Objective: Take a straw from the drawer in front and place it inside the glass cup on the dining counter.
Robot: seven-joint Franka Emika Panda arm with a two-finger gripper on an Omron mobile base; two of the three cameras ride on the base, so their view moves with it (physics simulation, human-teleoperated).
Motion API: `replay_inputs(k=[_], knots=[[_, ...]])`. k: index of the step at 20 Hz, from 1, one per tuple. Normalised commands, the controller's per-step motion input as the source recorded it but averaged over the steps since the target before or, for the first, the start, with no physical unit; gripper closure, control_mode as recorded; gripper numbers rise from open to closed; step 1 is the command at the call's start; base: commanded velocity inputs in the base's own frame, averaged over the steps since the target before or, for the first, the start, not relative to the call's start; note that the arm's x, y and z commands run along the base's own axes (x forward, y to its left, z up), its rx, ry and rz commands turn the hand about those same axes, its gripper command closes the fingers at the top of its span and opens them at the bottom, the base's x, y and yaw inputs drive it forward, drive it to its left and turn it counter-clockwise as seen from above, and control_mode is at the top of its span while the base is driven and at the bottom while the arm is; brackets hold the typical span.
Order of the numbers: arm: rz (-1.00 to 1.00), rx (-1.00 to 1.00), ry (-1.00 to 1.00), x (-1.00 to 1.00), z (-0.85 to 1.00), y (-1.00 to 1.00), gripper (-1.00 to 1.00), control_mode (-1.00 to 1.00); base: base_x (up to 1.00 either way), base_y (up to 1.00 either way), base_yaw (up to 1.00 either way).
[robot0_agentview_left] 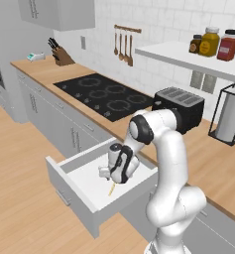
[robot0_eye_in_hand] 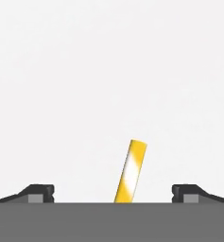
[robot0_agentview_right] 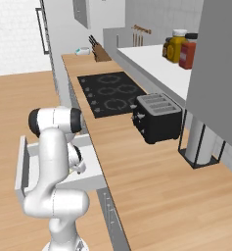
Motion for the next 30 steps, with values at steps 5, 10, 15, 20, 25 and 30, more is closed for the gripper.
replay_inputs(k=[5, 10, 15, 20, 25, 30], knots=[[0.00, 0.00, 0.00, 0.00, -0.27, 0.00, 1.00, -1.00, 0.00, 0.00, 0.00], [0.00, 0.00, 0.00, 0.00, -0.22, 0.00, 1.00, -1.00, 0.00, 0.00, 0.00], [0.00, 0.00, 0.01, 0.00, -0.07, 0.00, 1.00, -1.00, 0.00, 0.00, 0.00], [0.00, 0.00, 0.00, -0.04, 0.07, 0.00, 1.00, -1.00, 0.00, 0.00, 0.00], [0.01, 0.00, -0.06, -0.17, 0.87, 0.00, 1.00, -1.00, 0.00, 0.00, 0.00], [0.05, 0.06, -0.14, -0.03, 1.00, 0.00, 1.00, -1.00, 0.00, 0.00, 0.00]])
